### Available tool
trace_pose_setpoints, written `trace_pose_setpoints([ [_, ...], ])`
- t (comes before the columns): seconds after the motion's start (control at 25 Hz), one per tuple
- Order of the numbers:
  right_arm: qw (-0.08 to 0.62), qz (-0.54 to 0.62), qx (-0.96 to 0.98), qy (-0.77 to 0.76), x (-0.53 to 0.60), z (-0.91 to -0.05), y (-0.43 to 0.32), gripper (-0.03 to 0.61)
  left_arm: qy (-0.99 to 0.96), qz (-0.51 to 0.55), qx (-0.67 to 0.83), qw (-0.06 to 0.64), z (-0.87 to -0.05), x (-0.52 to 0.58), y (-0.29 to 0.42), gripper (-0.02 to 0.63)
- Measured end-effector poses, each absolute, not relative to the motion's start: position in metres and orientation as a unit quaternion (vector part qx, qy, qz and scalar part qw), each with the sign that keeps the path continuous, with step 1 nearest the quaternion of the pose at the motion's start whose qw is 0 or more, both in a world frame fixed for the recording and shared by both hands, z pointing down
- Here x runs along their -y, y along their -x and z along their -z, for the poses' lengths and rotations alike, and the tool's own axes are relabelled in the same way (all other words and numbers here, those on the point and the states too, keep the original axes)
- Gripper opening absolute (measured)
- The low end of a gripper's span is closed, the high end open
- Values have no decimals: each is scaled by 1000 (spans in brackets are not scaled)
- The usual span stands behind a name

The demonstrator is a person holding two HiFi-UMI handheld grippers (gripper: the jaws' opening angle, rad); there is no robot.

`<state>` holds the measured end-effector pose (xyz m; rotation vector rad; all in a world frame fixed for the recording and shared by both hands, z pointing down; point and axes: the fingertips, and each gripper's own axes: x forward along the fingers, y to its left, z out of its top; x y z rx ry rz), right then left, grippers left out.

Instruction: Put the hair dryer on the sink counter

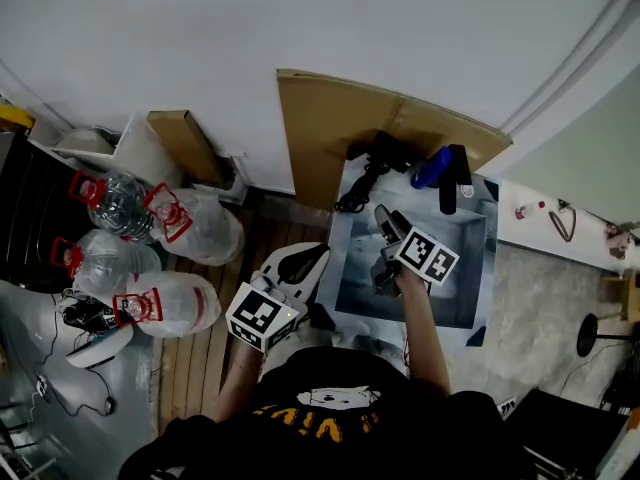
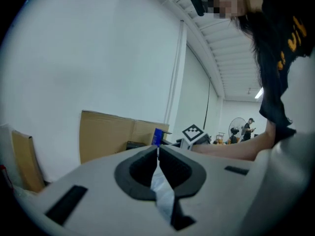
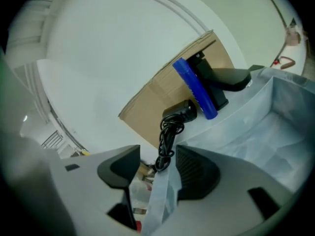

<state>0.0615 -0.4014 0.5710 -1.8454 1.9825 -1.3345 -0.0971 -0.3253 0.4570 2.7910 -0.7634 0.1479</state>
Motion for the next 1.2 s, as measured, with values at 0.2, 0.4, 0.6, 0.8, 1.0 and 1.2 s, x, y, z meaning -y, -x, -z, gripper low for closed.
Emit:
trace_pose_setpoints([
  [0.2, 42, 405, -714, 570, 354, -541, -49, 194, -962, -47, 236, 129, -461, 320, 75, 9],
  [0.4, 0, 360, -757, 545, 313, -521, -41, 155, -966, -46, 221, 125, -459, 310, 53, 9],
  [0.6, -29, 324, -783, 531, 274, -506, -46, 133, -969, -46, 213, 121, -452, 285, 28, 9],
  [0.8, -40, 295, -800, 521, 235, -492, -61, 118, -969, -49, 216, 109, -442, 250, 4, 9],
  [1.0, -43, 269, -820, 503, 190, -477, -78, 118, -965, -48, 233, 107, -433, 210, -19, 9],
  [1.2, -45, 228, -841, 489, 148, -465, -90, 114, -960, -39, 254, 108, -426, 171, -28, 9],
])
